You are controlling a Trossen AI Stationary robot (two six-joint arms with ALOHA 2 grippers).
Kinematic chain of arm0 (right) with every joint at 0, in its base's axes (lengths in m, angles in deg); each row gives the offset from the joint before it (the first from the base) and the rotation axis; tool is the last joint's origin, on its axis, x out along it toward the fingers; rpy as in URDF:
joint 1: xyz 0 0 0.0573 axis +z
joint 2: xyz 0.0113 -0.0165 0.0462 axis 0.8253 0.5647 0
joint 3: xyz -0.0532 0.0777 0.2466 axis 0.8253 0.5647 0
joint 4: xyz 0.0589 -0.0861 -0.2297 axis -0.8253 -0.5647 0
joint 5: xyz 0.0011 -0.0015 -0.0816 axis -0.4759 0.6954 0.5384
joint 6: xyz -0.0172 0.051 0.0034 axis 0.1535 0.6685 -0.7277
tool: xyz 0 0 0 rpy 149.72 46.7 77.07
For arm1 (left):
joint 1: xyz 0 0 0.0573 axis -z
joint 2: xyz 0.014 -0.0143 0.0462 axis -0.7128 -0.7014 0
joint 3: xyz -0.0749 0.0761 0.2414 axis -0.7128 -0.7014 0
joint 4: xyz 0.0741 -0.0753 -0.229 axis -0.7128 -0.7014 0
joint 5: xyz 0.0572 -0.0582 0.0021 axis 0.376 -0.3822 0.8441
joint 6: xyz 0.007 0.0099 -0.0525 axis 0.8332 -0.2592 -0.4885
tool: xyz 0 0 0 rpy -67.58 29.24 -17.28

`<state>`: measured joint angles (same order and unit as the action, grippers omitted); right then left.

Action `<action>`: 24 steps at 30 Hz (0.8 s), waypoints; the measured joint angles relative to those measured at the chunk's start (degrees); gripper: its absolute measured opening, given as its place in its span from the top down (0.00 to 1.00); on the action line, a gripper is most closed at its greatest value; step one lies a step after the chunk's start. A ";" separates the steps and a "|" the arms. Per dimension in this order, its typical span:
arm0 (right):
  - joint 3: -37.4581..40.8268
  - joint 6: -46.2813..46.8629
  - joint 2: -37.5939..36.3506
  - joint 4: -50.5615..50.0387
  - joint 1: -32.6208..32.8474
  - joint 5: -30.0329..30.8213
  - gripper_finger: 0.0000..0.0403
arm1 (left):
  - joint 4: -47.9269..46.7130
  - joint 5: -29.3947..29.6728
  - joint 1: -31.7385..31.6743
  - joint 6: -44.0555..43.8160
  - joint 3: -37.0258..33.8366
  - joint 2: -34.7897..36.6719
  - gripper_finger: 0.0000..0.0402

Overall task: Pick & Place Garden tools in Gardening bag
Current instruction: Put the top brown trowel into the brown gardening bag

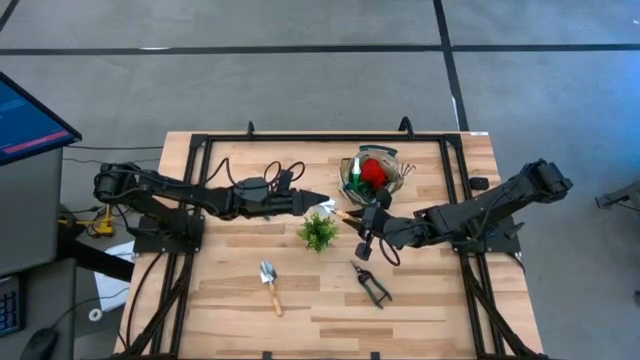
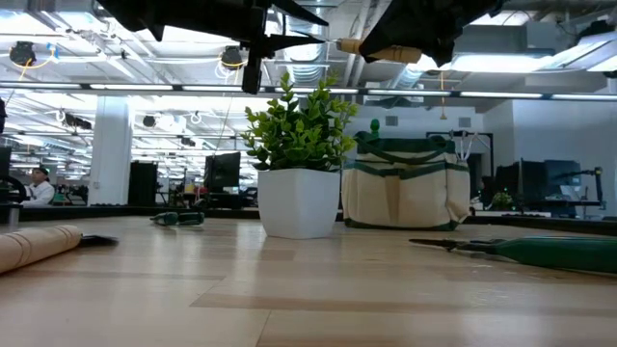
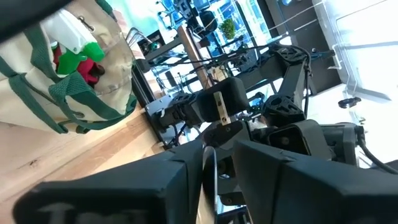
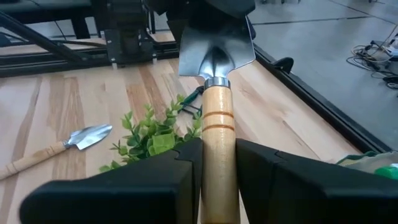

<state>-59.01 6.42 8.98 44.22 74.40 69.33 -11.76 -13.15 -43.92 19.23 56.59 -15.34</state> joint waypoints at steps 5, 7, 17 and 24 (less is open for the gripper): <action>0.00 0.00 -0.19 -0.23 -0.25 1.07 0.85 | 0.02 0.25 -0.04 0.01 0.00 -0.01 0.84; 0.00 0.00 -0.19 -0.35 -0.38 1.07 0.85 | -0.12 0.36 -0.04 0.01 0.00 -0.01 0.85; 0.00 1.07 -0.19 -0.36 -0.44 2.99 0.85 | -0.06 0.00 -0.07 1.28 0.00 -0.01 0.86; 0.02 1.07 -0.19 0.02 -0.46 3.61 0.85 | -0.01 -0.05 -0.06 1.87 0.00 -0.01 0.86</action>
<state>-58.99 7.49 8.79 44.24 73.94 72.94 -11.77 -13.20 -43.98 21.10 56.59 -15.35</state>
